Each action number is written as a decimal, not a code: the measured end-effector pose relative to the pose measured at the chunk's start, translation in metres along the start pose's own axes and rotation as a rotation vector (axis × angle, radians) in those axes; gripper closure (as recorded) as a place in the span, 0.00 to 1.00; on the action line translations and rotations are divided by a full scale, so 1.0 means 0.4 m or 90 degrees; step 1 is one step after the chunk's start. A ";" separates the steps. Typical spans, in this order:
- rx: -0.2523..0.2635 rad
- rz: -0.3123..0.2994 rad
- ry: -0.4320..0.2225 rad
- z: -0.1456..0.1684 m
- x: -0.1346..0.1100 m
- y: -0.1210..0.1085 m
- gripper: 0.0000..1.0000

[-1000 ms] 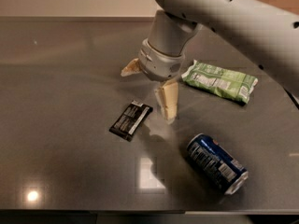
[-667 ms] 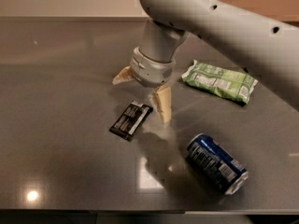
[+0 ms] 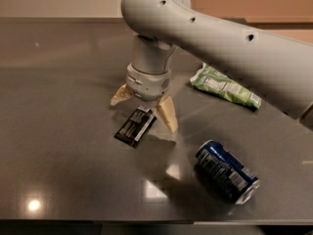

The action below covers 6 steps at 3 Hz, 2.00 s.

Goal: Pick rxbar chocolate

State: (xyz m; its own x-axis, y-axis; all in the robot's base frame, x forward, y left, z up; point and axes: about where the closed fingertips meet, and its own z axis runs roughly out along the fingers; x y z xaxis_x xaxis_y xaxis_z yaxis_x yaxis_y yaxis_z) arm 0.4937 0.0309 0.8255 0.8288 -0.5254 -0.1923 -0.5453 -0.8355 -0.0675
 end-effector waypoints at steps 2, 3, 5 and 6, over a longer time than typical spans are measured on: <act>-0.046 -0.003 0.012 0.006 0.018 0.028 0.18; -0.054 -0.001 0.015 0.016 0.025 0.031 0.40; -0.054 -0.001 0.015 -0.009 0.021 0.029 0.87; -0.023 0.026 0.009 -0.055 0.036 0.038 1.00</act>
Offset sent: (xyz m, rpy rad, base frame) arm -0.0060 -0.0260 -0.0064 -0.1299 0.0645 0.0250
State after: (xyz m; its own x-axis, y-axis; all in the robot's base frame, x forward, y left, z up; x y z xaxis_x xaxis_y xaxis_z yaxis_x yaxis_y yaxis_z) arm 0.5001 0.0070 0.8434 0.8080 -0.5608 -0.1808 -0.5737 -0.8187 -0.0244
